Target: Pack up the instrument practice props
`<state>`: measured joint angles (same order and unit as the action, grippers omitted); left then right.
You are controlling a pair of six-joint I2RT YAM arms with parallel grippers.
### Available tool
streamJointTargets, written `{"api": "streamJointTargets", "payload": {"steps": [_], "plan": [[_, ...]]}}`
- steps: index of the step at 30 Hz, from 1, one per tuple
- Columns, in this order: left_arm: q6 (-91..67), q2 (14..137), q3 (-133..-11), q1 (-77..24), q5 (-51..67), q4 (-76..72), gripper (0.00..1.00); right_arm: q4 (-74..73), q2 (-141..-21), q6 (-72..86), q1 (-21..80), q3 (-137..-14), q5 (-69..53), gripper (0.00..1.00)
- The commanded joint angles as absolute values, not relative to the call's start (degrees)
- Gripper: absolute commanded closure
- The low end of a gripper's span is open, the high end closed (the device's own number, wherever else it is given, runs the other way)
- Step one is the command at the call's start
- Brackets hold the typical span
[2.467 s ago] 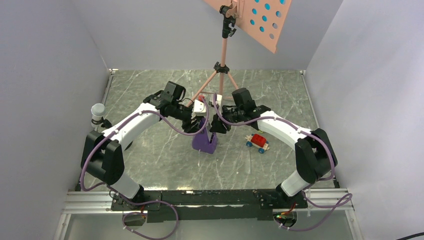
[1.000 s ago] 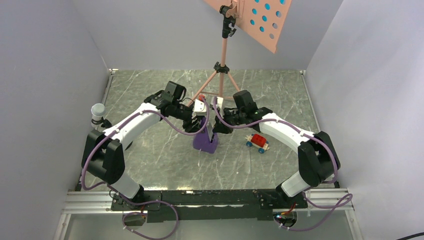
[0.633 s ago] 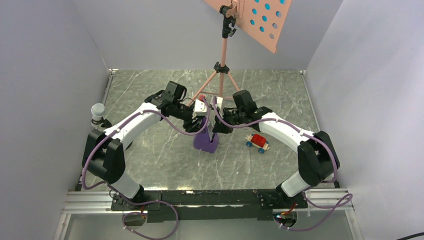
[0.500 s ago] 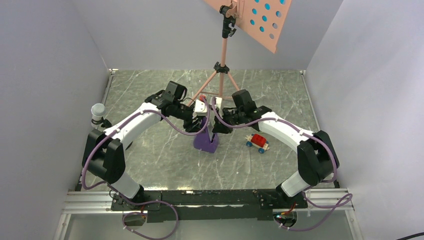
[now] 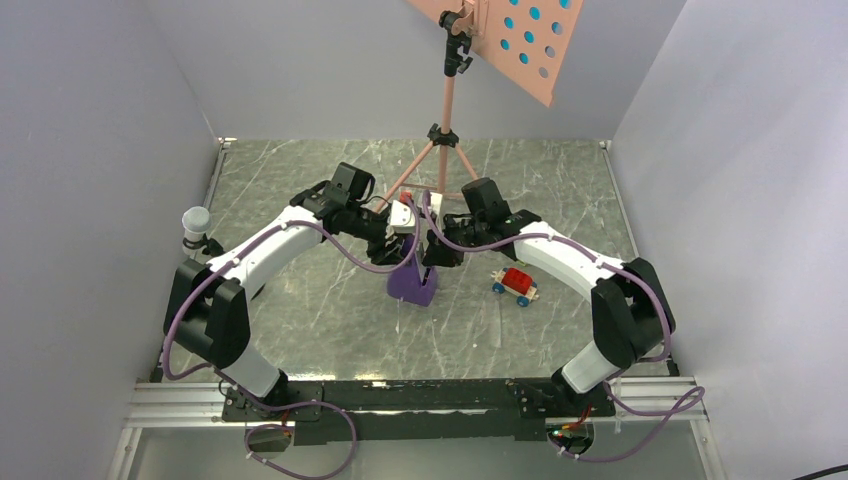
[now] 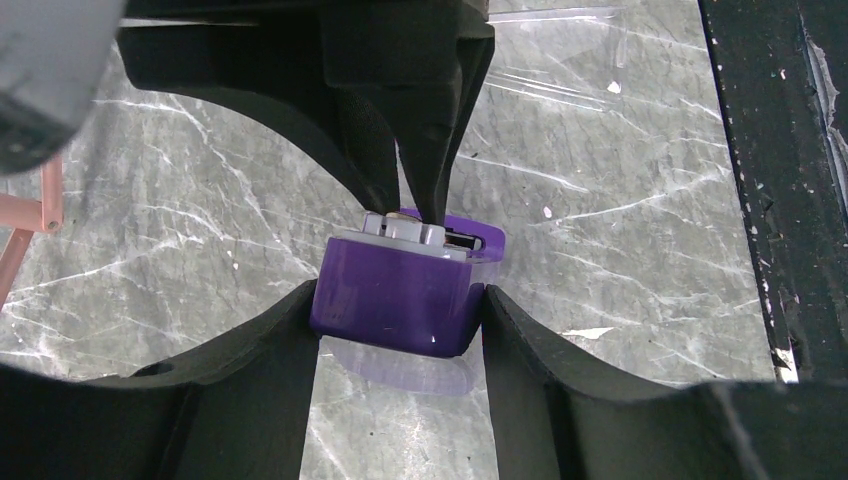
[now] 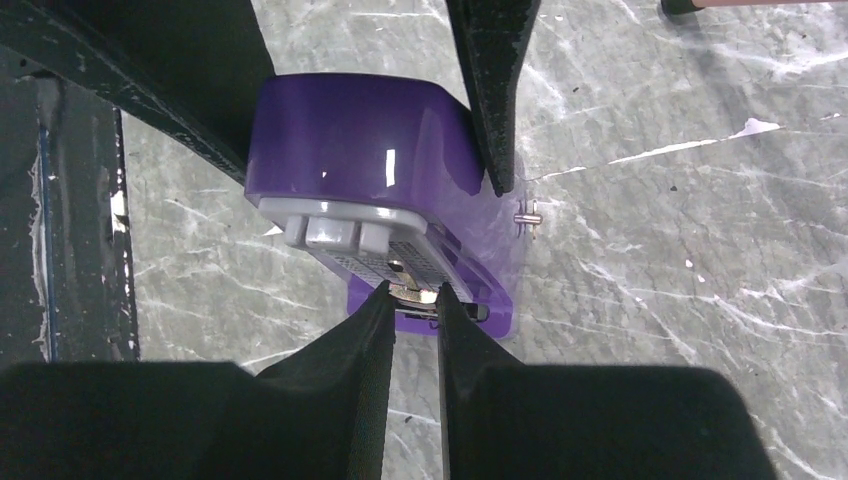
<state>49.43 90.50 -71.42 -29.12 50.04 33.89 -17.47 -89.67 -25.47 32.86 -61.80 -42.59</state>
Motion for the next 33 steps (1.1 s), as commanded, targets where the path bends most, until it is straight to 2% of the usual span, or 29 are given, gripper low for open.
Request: {"api": "streamJointTargets", "payload": {"steps": [1,11,14,18,23,27,33], "plan": [[52.2,91.5,-69.5,-30.8,46.6,32.9,0.99,-11.5,-90.4,-21.9,33.4,-64.9,-46.8,0.90],[51.0,91.3,-68.9,-30.8,46.3,31.2,0.99,-9.8,-92.1,-18.3,33.7,-66.3,-46.8,0.90],[47.8,91.2,-68.5,-30.8,46.1,28.5,0.99,-9.9,-92.0,-18.1,34.3,-66.3,-46.9,0.94],[42.9,91.3,-68.0,-30.8,46.4,25.3,0.99,-9.7,-91.4,-17.4,34.8,-65.5,-47.0,0.94],[38.2,91.4,-67.3,-30.8,46.4,22.5,0.99,-10.0,-90.3,-18.6,35.6,-65.1,-46.1,0.87],[35.3,91.2,-66.5,-30.8,47.3,20.3,0.99,-10.6,-90.3,-19.7,35.9,-65.3,-46.2,0.76],[37.1,91.1,-65.8,-30.7,47.0,21.4,0.99,-13.5,-89.4,-24.3,35.9,-66.0,-45.2,0.75]]}}
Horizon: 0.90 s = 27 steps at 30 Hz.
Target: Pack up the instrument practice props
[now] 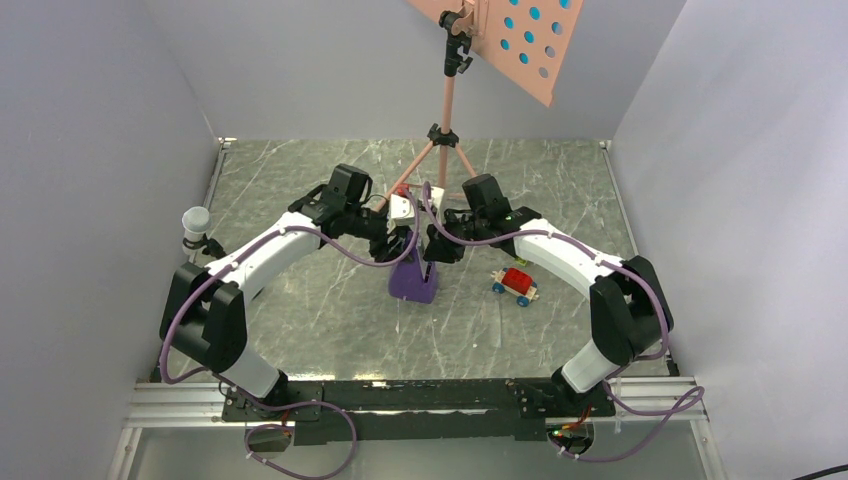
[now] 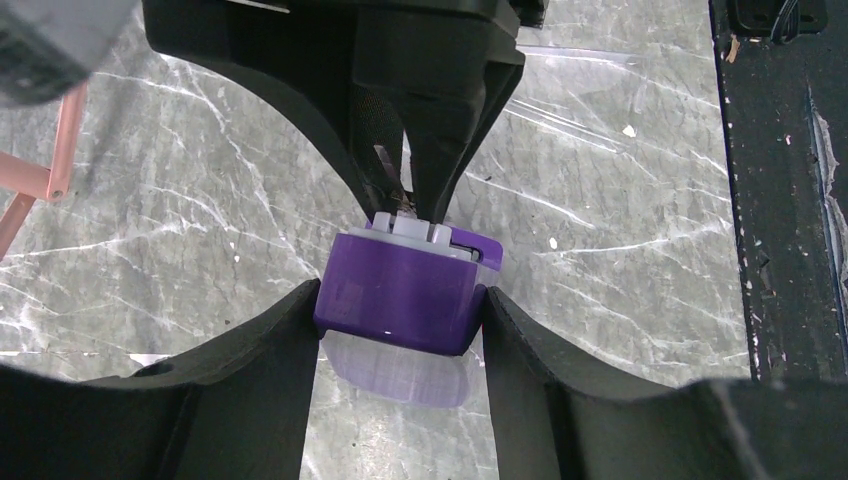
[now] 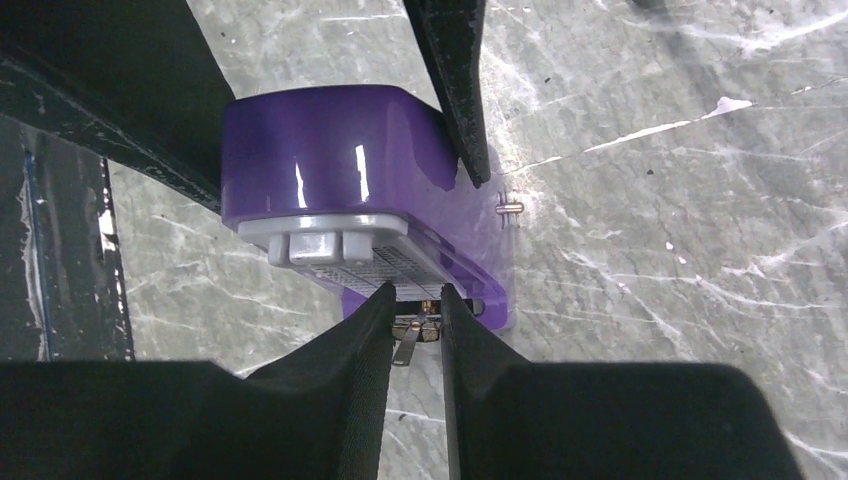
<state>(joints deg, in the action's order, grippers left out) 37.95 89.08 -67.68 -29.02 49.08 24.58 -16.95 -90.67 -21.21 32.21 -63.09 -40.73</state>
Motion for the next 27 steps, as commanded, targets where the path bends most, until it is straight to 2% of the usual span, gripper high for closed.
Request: {"api": "streamJointTargets", "payload": {"steps": [1,5,11,27], "plan": [[37.6,91.0,-65.7,-30.8,46.9,21.9,0.99,-14.0,-89.2,-25.1,35.9,-66.0,-44.7,0.72],[39.7,90.4,-65.6,-30.6,46.6,23.5,0.99,-14.7,-87.8,-26.2,35.3,-64.9,-42.5,0.52],[40.6,90.2,-65.5,-30.4,46.5,24.7,0.99,-16.1,-85.1,-26.8,34.2,-63.1,-42.8,0.31],[40.9,90.0,-65.6,-30.1,46.6,25.2,0.99,-14.5,-82.4,-25.9,32.0,-58.3,-37.6,0.30]]}}
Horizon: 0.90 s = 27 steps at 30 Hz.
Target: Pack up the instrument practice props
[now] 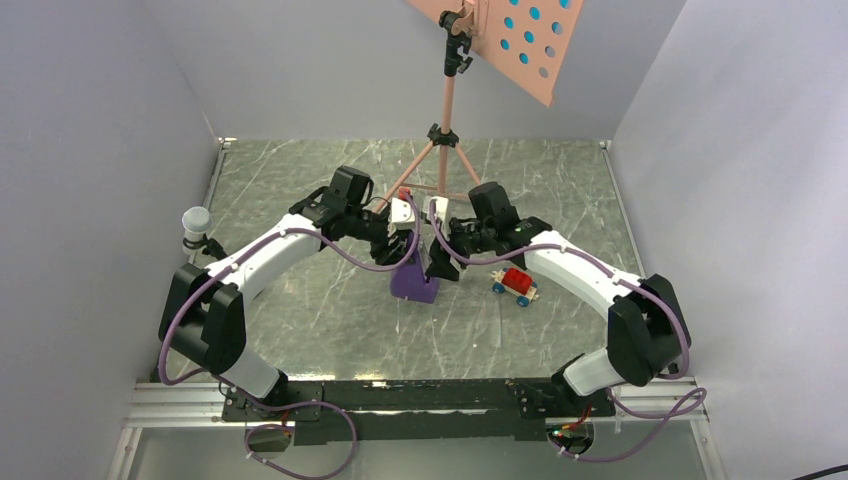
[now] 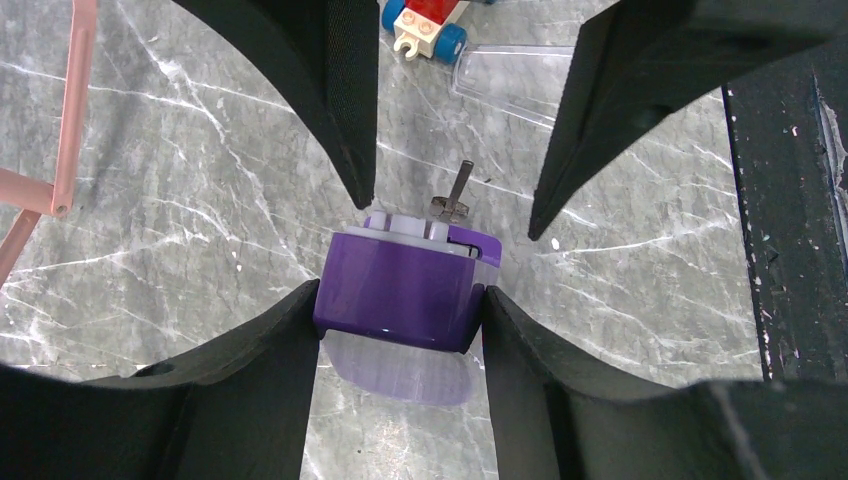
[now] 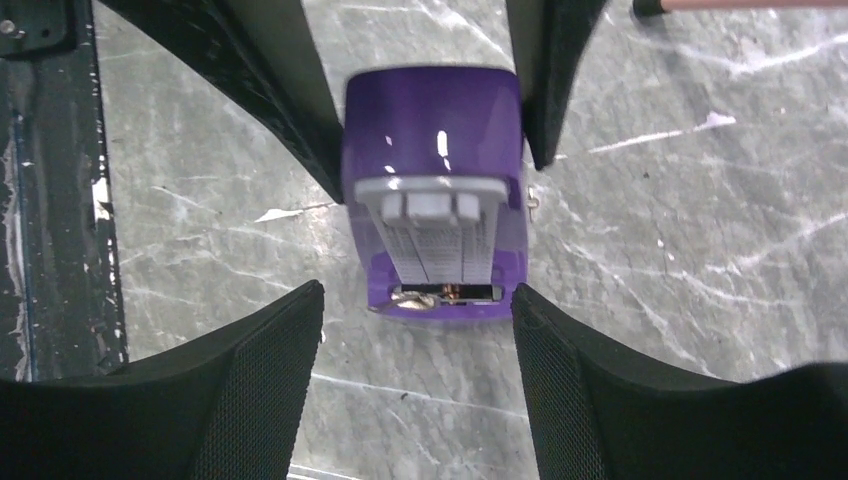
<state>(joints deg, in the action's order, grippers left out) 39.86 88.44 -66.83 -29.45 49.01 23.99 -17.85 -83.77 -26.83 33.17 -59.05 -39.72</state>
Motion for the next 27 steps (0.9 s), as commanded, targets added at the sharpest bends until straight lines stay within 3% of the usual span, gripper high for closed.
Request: {"api": "streamJointTargets", "payload": {"steps": [1,11,19,27], "plan": [[41.0,90.0,-65.7,-30.1,46.6,25.3,0.99,-14.2,-82.5,-25.5,31.6,-58.2,-37.5,0.30],[41.0,90.2,-65.7,-30.0,46.6,25.3,0.99,-14.7,-83.1,-26.2,29.4,-59.2,-41.4,0.48],[41.0,90.6,-66.0,-30.0,46.6,25.3,0.99,-17.9,-83.6,-30.0,29.7,-59.5,-45.9,0.49],[40.8,91.0,-66.3,-30.0,46.8,25.1,0.99,-15.1,-84.3,-27.1,29.8,-59.8,-43.5,0.57]]}}
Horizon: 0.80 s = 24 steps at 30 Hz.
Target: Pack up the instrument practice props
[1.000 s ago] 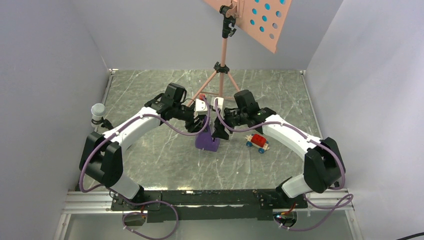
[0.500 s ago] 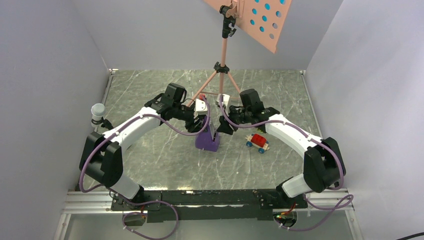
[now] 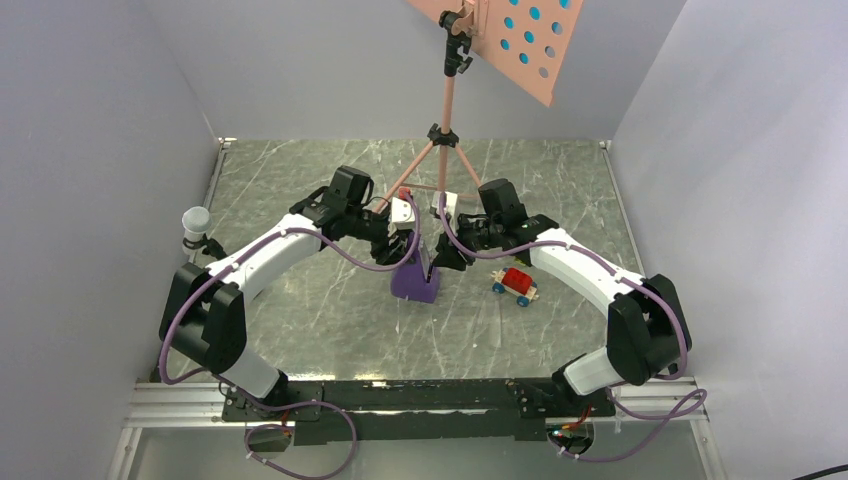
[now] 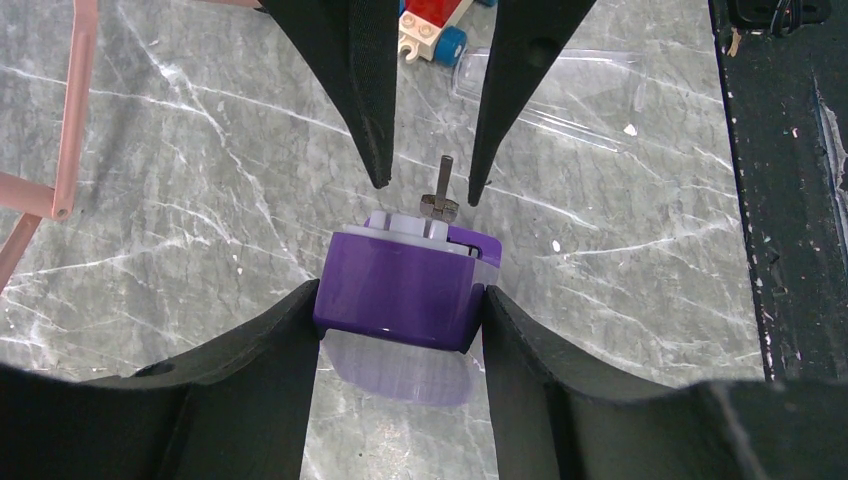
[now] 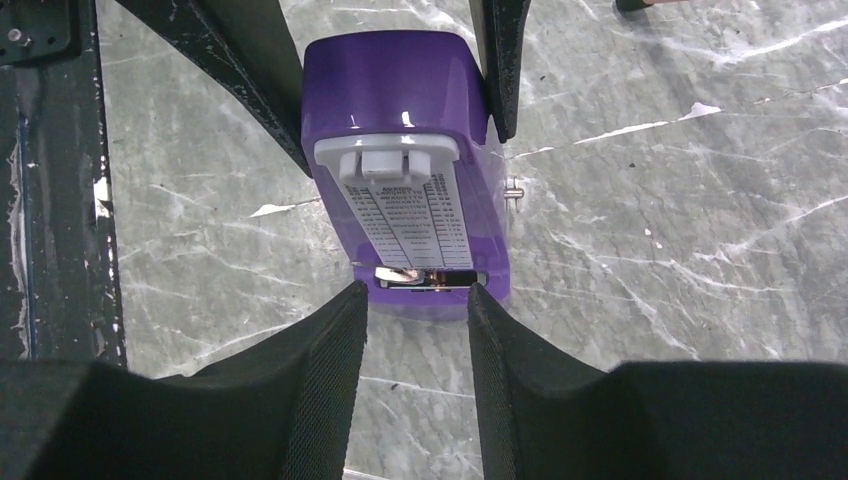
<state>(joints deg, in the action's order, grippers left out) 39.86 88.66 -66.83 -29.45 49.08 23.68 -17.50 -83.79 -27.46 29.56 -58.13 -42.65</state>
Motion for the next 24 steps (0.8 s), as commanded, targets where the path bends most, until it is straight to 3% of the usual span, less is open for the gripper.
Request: {"api": "streamJointTargets", "payload": {"steps": [1,19,24], "plan": [[40.9,91.0,-66.3,-30.1,46.8,25.1,0.99,-15.0,-84.6,-27.0,29.7,-60.1,-43.6,0.59],[40.5,91.3,-66.7,-30.1,46.7,24.8,0.99,-14.4,-86.6,-26.3,30.1,-61.6,-44.7,0.76],[40.5,91.2,-66.6,-30.1,46.7,25.0,0.99,-14.7,-87.0,-26.7,30.0,-61.9,-44.6,0.87]]}}
